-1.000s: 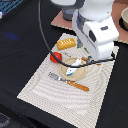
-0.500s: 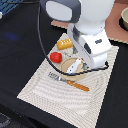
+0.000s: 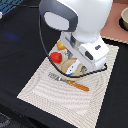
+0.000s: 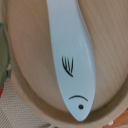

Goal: Interact with the objects in diverse but meaningful ways.

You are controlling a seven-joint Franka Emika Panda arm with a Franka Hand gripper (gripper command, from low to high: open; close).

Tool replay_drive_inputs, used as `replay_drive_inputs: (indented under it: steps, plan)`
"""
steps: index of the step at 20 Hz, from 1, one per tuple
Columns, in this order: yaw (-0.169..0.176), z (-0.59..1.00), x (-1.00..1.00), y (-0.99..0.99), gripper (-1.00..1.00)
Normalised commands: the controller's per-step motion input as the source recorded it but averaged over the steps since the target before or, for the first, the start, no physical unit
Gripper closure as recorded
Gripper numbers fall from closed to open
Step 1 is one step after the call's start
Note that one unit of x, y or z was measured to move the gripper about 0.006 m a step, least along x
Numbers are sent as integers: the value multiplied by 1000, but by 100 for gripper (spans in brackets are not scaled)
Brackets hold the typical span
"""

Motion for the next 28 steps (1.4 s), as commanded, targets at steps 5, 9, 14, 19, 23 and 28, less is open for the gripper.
replay_drive_inputs:
  steps: [5,9,14,19,23,28]
  plan:
    - [47,-330,-110,-30,100]
    - [42,-329,-99,-17,100]
    - [37,-318,-113,-19,100]
    - [43,-182,-98,-49,100]
    - [21,784,-322,-253,100]
    - [3,940,-642,-407,100]
